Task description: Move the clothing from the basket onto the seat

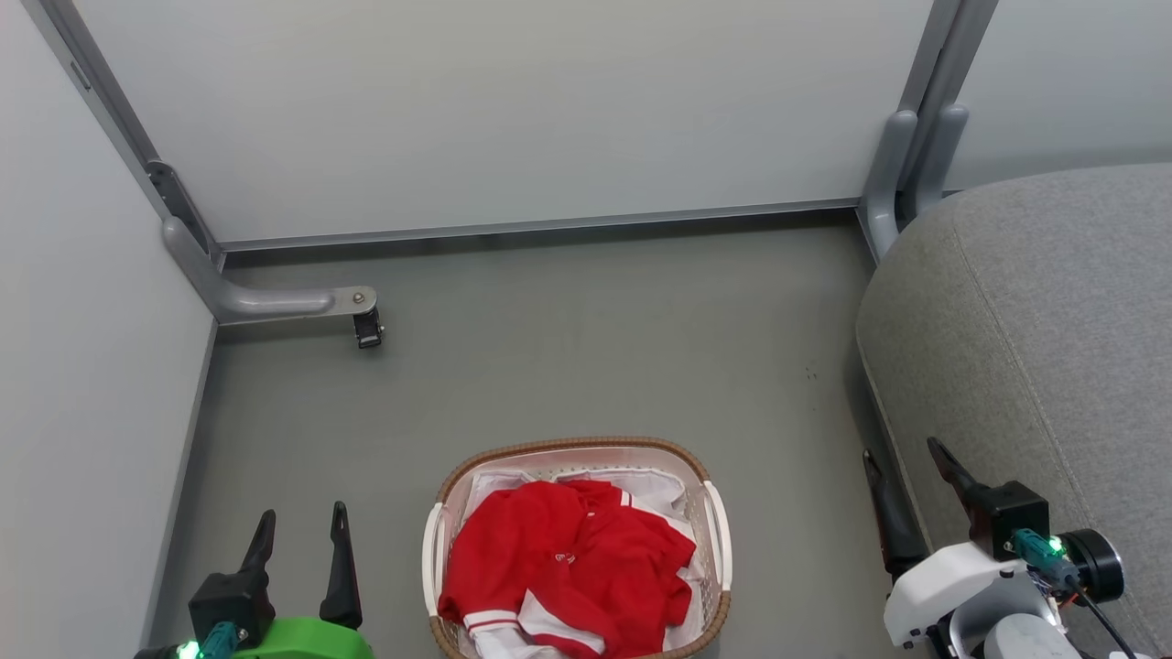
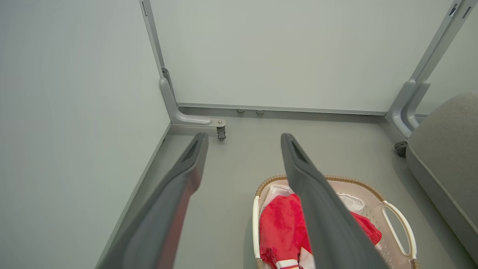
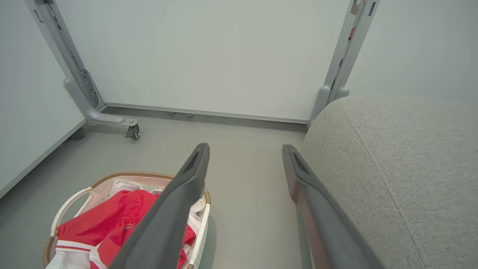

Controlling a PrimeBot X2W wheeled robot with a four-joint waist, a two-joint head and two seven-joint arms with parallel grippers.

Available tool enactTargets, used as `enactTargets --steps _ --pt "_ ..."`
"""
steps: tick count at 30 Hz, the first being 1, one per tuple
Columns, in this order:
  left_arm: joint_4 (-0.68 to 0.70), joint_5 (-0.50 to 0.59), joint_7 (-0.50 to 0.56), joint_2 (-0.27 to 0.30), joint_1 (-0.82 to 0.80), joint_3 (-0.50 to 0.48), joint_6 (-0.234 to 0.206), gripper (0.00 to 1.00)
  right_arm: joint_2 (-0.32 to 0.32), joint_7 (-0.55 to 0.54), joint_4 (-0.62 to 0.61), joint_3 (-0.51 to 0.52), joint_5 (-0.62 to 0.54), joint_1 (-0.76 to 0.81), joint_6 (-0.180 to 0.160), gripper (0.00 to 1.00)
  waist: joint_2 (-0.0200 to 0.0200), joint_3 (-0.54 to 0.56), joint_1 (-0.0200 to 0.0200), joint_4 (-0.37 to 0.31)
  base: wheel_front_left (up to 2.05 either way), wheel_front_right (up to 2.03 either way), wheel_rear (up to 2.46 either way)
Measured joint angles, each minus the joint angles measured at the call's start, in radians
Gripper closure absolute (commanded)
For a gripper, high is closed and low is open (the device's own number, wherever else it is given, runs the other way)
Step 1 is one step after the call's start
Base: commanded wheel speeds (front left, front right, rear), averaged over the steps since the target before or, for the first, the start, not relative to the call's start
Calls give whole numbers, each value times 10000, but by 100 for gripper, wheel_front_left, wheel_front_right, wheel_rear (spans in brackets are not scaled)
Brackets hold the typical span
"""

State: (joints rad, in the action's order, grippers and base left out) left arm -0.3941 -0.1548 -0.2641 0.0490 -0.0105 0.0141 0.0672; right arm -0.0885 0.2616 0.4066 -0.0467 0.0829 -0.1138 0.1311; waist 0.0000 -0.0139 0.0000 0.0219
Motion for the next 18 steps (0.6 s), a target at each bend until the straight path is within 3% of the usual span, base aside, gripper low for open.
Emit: enactTargets --steps 10,18 --pt "-176 -134 0 0 -10 245 94 0 15 2 -98 -23 10 -5 0 0 0 -170 0 -34 0 0 0" --pt "-671 -460 0 -4 -758 974 253 0 -134 2 -533 -209 100 -602 0 0 0 -999 0 -139 0 0 0"
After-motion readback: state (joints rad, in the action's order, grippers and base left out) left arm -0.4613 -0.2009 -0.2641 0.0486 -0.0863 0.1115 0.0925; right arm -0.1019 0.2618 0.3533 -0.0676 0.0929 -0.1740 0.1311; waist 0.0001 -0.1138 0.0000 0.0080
